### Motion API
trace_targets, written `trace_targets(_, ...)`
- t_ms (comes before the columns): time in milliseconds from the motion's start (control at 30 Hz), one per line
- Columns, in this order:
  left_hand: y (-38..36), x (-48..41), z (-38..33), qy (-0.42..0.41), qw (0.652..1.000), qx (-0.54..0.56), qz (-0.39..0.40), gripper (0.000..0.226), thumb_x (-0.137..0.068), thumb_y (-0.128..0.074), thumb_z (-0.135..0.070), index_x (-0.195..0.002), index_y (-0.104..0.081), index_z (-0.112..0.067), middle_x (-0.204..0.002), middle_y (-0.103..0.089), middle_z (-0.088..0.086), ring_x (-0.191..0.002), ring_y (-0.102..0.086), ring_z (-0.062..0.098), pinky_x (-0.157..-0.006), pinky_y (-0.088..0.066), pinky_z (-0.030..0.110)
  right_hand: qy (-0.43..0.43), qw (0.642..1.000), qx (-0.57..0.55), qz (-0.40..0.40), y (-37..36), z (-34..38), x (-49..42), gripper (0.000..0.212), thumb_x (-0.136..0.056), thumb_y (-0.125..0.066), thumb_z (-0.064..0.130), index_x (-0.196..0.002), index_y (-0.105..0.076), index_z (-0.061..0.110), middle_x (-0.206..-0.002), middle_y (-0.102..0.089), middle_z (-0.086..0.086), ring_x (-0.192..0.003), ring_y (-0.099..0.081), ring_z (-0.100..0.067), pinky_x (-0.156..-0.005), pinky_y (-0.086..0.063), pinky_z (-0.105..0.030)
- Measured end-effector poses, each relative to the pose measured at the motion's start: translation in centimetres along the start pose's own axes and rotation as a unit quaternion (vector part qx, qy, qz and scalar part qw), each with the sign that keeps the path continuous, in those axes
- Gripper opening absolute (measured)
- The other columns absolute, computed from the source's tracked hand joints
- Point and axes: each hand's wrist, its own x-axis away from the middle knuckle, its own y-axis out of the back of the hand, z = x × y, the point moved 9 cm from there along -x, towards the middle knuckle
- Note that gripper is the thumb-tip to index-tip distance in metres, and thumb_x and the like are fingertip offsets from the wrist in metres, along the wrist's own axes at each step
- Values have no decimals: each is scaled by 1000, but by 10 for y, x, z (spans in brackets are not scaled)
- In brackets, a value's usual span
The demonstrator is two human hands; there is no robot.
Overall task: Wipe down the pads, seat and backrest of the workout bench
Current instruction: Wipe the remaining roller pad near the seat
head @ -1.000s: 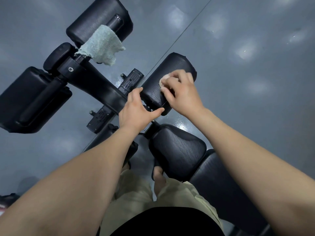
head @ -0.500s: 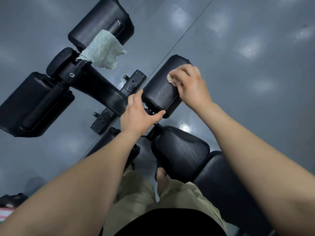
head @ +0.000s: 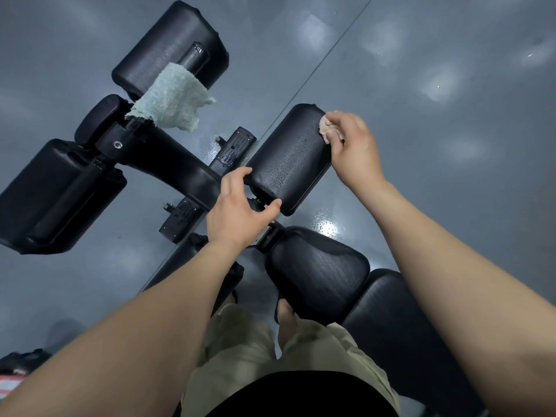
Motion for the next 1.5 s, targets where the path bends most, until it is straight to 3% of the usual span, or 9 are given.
trace_targets(100, -1, -1, 2, 11, 1000, -12, 0, 93, -70, -67, -73, -146, -30, -36, -146, -35, -21, -113, -60, 11, -82, -50, 35, -8, 1000, 7, -7, 0, 4, -6, 27, -96, -52, 7, -119, -66, 9, -116, -66, -8, -113, -57, -21, -94, -41, -20)
trace_targets(200, -1, -1, 0, 2, 1000, -9, 3, 93, -69, -68, -73, -146, -32, -34, -145, -34, -21, -114, -59, 9, -80, -49, 33, 33, 999, 18, 1, -9, 16, -12, 31, -95, -51, 6, -121, -68, 8, -129, -65, -11, -129, -55, -25, -107, -38, -24)
trace_targets(333, 0, 0, 0, 0, 1000, -5, 5, 92, -67, -72, -73, -142, -33, -37, -144, -34, -19, -115, -58, 9, -78, -44, 32, 137, 990, 30, 22, -28, 31, 4, 32, -94, -54, 1, -122, -69, 4, -135, -63, -15, -133, -53, -34, -117, -35, -47)
trace_targets(500, -2, 0, 1, 13, 1000, -8, 17, 96, -61, -73, -77, -139, -30, -41, -146, -44, -18, -119, -58, 13, -85, -46, 36, 239, 967, 44, 78, -33, 30, 41, 36, -103, -49, 9, -137, -58, 6, -148, -52, -10, -144, -41, -30, -118, -33, -47)
trace_targets(667, -2, 0, 1, 14, 1000, -4, 19, 97, -61, -73, -78, -139, -30, -42, -146, -41, -19, -119, -58, 13, -85, -46, 36, 187, 978, 71, 57, -27, 22, 13, 39, -103, -42, 10, -139, -56, 10, -147, -53, -9, -141, -43, -31, -120, -31, -46)
trace_targets(833, -1, 1, 0, 14, 1000, -5, 17, 96, -60, -73, -79, -138, -30, -42, -145, -41, -21, -118, -59, 13, -87, -51, 38, 57, 993, 73, 66, -29, 26, -6, 51, -104, -40, 24, -155, -36, 18, -157, -42, -5, -151, -27, -30, -123, -22, -45)
trace_targets(1000, 0, 2, -1, 17, 1000, -4, 21, 96, -59, -73, -79, -137, -30, -43, -144, -41, -21, -119, -57, 10, -85, -50, 37, 121, 985, 70, 104, -29, 36, 28, 53, -106, -36, 41, -153, -41, 16, -162, -34, -5, -154, -18, -30, -125, -15, -48)
trace_targets(1267, 1, 2, -3, 18, 1000, -3, 20, 94, -61, -74, -77, -137, -31, -42, -144, -42, -20, -119, -57, 11, -81, -45, 34, 215, 968, 62, 114, -38, 39, 57, 34, -104, -51, 17, -137, -55, 11, -155, -45, -5, -149, -32, -30, -118, -33, -50)
trace_targets(1500, 1, 1, -2, 21, 1000, -1, 18, 94, -60, -75, -76, -136, -31, -43, -145, -42, -21, -119, -57, 12, -83, -45, 35, 119, 988, 82, 61, -25, 31, 9, 41, -104, -41, 19, -142, -53, 14, -153, -47, -7, -148, -32, -36, -119, -29, -52)
